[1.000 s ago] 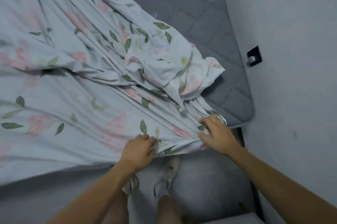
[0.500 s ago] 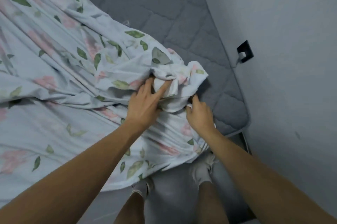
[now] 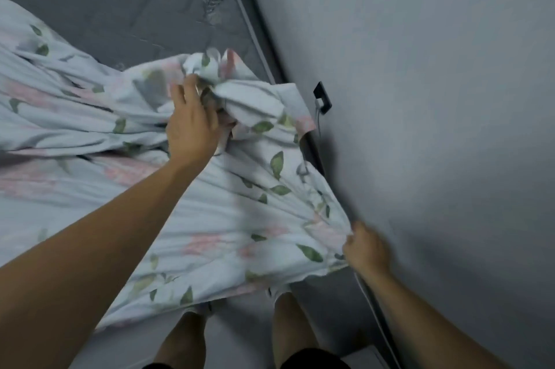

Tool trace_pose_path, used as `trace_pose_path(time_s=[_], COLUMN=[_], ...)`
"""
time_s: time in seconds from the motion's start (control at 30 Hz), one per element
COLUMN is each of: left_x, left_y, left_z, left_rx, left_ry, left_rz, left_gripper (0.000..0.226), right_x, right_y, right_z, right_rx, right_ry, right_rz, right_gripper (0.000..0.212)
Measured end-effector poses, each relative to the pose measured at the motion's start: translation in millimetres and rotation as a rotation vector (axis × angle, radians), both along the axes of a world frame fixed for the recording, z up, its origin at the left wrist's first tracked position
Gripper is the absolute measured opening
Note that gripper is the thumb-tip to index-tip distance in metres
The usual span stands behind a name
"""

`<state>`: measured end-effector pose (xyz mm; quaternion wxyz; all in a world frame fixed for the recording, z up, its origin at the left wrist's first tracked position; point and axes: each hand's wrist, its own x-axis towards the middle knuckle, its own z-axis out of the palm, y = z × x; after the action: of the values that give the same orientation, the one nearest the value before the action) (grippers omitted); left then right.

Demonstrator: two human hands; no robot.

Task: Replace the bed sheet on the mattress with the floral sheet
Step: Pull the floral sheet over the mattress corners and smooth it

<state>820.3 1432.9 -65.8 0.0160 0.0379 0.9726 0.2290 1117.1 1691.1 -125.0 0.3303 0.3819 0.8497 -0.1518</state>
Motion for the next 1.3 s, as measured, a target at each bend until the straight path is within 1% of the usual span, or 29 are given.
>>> trace_pose_path(time_s=[0.03,0.07,0.1,0.17,0.2,0.23,0.3,0.33,0.37,0.4,0.43,0.47,0.5,0.57,0.63,0.7,0.8,0.83,0.87,0.9,0.93,1.0,1.03,1.1,1.13,1.17,1.23,1.27,1.3], left_x=[2,8,18,49,68,87,123,138,149,155,155,152,147,130,123,131,168,181,191,199,203,204,201,193,189,185,178,175,173], left_y=[4,7,8,6,4,1,-9,-15,-20,-25,-28,-28,-28,-24,-19,-18,-24,-28,-32,-36,-40,-44,-45,-45,-45,-46,-47,-49,-49], left_z=[-3,-7,-15,-35,-46,-58,-79,-88,-98,-106,-112,-118,-122,-119,-113,-100,-83,-79,-76,-77,-79,-80,-79,-79,-82,-86,-98,-103,-107], left_rx=[0.020,0.002,-0.050,-0.135,-0.138,-0.152,-0.247,-0.302,-0.351,-0.381,-0.392,-0.390,-0.379,-0.364,-0.333,-0.250,-0.175,-0.171,-0.146,-0.117,-0.117,-0.193,-0.224,-0.287,-0.323,-0.354,-0.397,-0.410,-0.411], left_ry=[0.020,0.036,0.056,0.075,0.037,-0.043,-0.259,-0.339,-0.382,-0.395,-0.375,-0.329,-0.288,-0.280,-0.347,-0.379,-0.497,-0.552,-0.577,-0.566,-0.507,-0.389,-0.354,-0.348,-0.349,-0.350,-0.333,-0.328,-0.329], left_rz=[-0.030,-0.082,-0.148,-0.291,-0.349,-0.384,-0.393,-0.393,-0.404,-0.421,-0.443,-0.459,-0.472,-0.500,-0.528,-0.584,-0.789,-0.851,-0.883,-0.892,-0.884,-0.761,-0.677,-0.527,-0.494,-0.489,-0.500,-0.499,-0.496], left_gripper=[0.057,0.061,0.061,0.050,0.044,0.043,0.060,0.073,0.082,0.085,0.079,0.067,0.051,0.028,0.022,0.019,0.009,0.010,0.014,0.021,0.027,0.039,0.048,0.068,0.071,0.068,0.050,0.043,0.042], right_x=[0,-5,-12,-37,-54,-72,-108,-125,-137,-146,-151,-152,-148,-131,-99,-62,-16,-12,-14,-21,-33,-67,-85,-121,-136,-149,-165,-168,-166], right_y=[-1,-4,-7,-16,-20,-24,-31,-33,-35,-35,-33,-29,-25,-11,8,30,45,43,39,36,31,20,14,-1,-7,-11,-14,-11,-4], right_z=[1,2,0,-9,-16,-24,-41,-49,-57,-62,-67,-67,-67,-61,-55,-50,-45,-44,-42,-43,-43,-42,-43,-47,-50,-54,-55,-54,-53], right_rx=[-0.024,-0.053,-0.088,-0.123,-0.147,-0.176,-0.216,-0.219,-0.221,-0.220,-0.207,-0.188,-0.174,-0.167,-0.158,-0.102,-0.056,-0.053,-0.050,-0.064,-0.105,-0.275,-0.362,-0.471,-0.490,-0.474,-0.334,-0.258,-0.192], right_ry=[-0.033,0.006,0.100,0.323,0.395,0.445,0.455,0.448,0.454,0.472,0.506,0.537,0.562,0.579,0.476,0.274,-0.044,-0.092,-0.084,-0.024,0.064,0.221,0.278,0.341,0.367,0.402,0.491,0.509,0.505], right_rz=[0.046,0.062,0.059,0.077,0.094,0.105,0.061,0.037,0.038,0.063,0.087,0.097,0.094,0.112,0.123,0.097,0.096,0.108,0.106,0.071,0.018,-0.078,-0.084,-0.039,-0.018,0.008,0.096,0.144,0.184], right_gripper=[0.029,0.031,0.033,0.042,0.050,0.061,0.083,0.087,0.080,0.064,0.045,0.031,0.024,0.024,0.030,0.036,0.040,0.036,0.032,0.035,0.046,0.075,0.084,0.092,0.087,0.072,0.027,0.021,0.021])
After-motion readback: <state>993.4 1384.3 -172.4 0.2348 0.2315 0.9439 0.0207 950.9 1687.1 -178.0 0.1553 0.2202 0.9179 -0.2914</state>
